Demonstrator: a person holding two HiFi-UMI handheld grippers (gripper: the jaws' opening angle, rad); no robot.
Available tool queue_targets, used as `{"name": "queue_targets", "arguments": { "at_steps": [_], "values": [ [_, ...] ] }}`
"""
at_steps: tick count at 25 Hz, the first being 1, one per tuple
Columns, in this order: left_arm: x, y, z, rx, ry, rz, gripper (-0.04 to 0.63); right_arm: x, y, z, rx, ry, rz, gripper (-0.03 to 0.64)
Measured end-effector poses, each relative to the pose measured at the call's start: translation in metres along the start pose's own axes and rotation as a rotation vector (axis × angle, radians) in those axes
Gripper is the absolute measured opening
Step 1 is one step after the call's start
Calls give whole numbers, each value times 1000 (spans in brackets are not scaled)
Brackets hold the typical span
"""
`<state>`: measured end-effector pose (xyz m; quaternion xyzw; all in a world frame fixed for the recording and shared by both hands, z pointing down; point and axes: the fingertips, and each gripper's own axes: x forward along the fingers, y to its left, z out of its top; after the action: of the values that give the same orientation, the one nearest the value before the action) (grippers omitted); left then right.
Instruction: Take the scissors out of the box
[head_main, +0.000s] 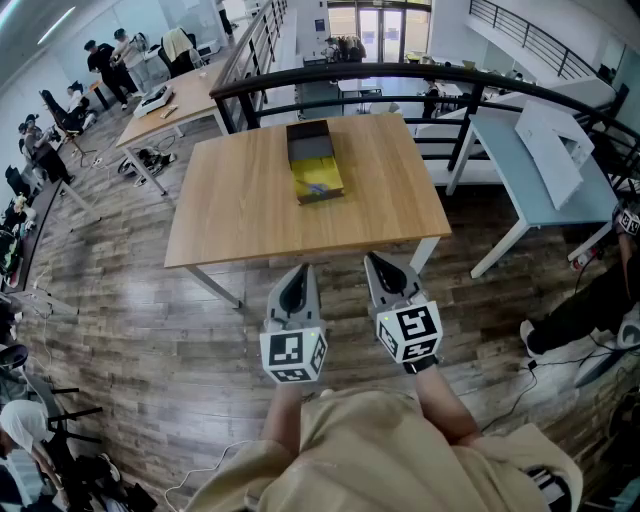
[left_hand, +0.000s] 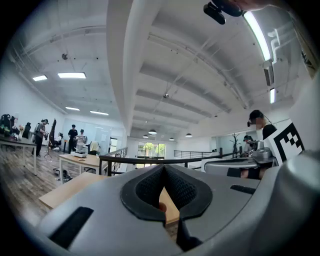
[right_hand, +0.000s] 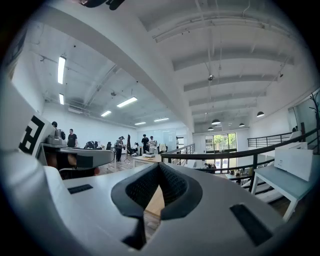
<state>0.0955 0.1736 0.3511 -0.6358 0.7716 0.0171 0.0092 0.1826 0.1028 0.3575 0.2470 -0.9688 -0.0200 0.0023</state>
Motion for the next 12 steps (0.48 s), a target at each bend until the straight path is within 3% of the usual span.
{"name": "queue_targets", "arguments": {
  "at_steps": [9,12],
  "values": [
    [4,-30,-2,-5,-12,15,11,-14,-19,-1,16,-4,37,12],
    [14,-39,2,-10,-23,27,11,-15,-22,3,36,-14,124,12]
  ]
}}
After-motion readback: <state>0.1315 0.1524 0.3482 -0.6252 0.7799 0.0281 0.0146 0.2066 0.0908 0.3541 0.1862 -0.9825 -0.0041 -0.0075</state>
